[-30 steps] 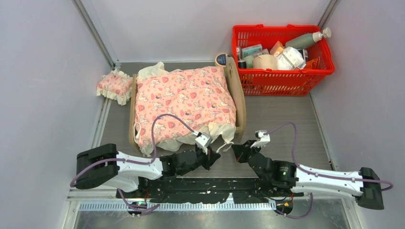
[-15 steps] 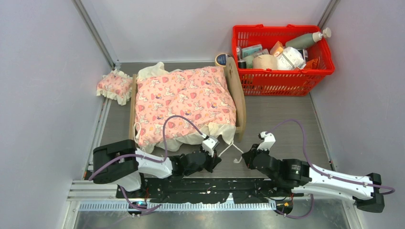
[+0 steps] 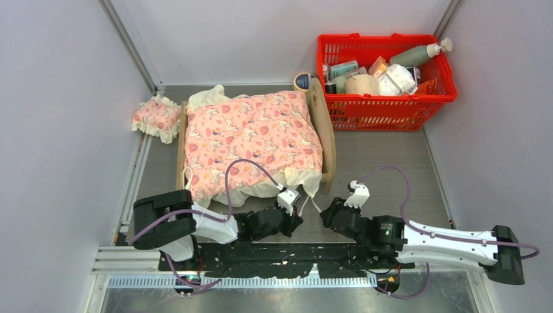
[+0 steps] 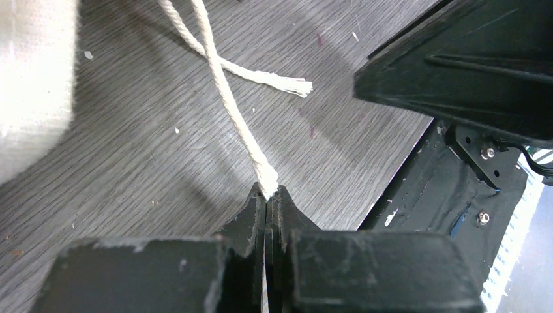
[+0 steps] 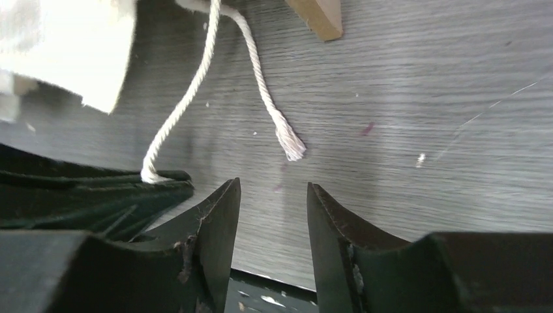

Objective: Set up the pet bed
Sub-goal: Cross the ropes on the bed frame.

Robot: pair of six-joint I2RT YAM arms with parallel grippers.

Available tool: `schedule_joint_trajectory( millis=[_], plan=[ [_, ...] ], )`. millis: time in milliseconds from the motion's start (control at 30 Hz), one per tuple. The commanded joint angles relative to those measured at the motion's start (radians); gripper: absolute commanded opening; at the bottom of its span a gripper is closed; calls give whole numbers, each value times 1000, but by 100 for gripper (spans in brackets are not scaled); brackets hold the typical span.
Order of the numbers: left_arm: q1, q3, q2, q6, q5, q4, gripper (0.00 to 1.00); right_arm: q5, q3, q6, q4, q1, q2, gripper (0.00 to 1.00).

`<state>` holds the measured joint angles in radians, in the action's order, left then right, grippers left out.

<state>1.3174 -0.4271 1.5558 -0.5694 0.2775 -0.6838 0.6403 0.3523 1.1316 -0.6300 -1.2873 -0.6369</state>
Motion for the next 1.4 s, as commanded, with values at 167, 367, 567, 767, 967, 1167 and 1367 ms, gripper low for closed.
schedule_joint_trajectory(
  millis=[167, 367, 567, 767, 967, 1167, 1367],
  plan=[
    [3, 4, 6, 1, 8, -81, 0, 161, -169, -147, 481, 1, -4, 49],
    [3, 2, -5, 6, 12, -75, 0, 180, -171, -326, 546, 1, -127, 51],
    [2, 1, -12, 4, 17, -64, 0, 99, -160, -330, 602, 2, -280, 50],
    [2, -13, -6, -1, 34, -26, 0, 92, -94, -237, 437, 0, -352, 6],
    [2, -28, 22, -17, 46, -5, 0, 134, -117, -159, 328, 0, -173, 5],
    [3, -87, 28, 8, 47, 100, 10, 192, -121, -191, 286, 0, 4, 5],
    [2, -198, -47, 81, 94, 306, 34, 268, -102, -248, 332, -1, 62, 5]
  ],
)
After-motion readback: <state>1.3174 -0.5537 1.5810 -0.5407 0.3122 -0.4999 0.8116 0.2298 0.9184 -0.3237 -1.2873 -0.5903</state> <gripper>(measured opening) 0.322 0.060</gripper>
